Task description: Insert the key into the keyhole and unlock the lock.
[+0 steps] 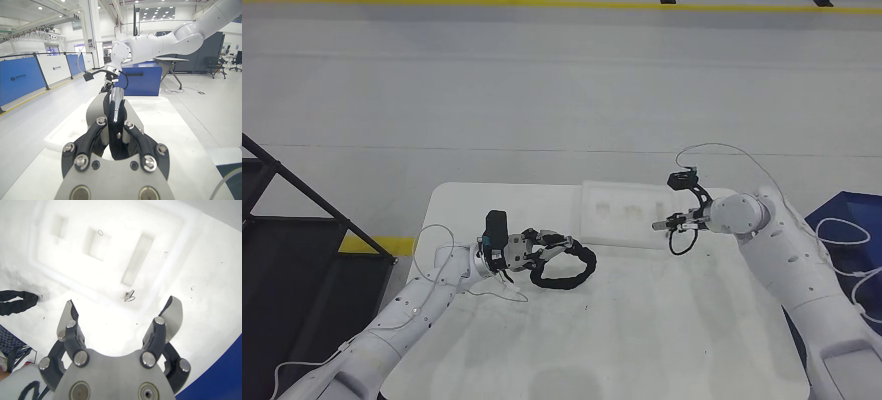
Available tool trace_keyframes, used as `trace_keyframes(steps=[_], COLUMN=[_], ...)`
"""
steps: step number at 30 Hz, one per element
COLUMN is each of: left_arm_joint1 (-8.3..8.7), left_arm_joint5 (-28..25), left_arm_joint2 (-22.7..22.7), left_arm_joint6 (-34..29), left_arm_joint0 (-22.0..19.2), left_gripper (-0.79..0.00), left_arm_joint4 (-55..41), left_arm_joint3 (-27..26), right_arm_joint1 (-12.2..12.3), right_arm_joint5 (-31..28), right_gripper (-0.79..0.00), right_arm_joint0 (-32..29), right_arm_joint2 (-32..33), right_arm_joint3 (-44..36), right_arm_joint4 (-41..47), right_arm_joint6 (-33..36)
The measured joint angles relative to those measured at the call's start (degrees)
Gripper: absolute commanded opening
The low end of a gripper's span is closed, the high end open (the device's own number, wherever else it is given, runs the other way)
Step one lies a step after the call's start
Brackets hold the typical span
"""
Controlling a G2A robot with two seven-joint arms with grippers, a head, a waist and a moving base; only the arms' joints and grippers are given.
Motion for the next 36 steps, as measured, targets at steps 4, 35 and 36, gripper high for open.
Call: trace_keyframes(steps=[4,35,36], left_arm_joint1=[0.0,0.0,0.0], left_arm_joint5=[0.0,0.0,0.0], left_arm_joint2=[0.0,0.0,0.0], left_arm_joint6=[0.0,0.0,0.0], left_arm_joint0=[0.0,0.0,0.0], left_gripper=[-0.785,-0.785,-0.785], left_arm_joint4=[0.0,0.0,0.0], left_arm_joint3=[0.0,0.0,0.0], right_arm_joint1=[-1.2,-7.6,-7.7], right_arm_joint5=[-0.4,0.4,0.4], right_gripper=[-0.369,-0.785,-0.785], right_arm_joint0=[1.8,9.0,9.1], right_arm_joint2=[-1.9,-8.7,-8.8], right_arm_joint3=[3.6,21.6,21.8], right_arm_joint4=[1.2,2.3,2.2], right_arm_joint6=[0.9,-2.0,-2.0])
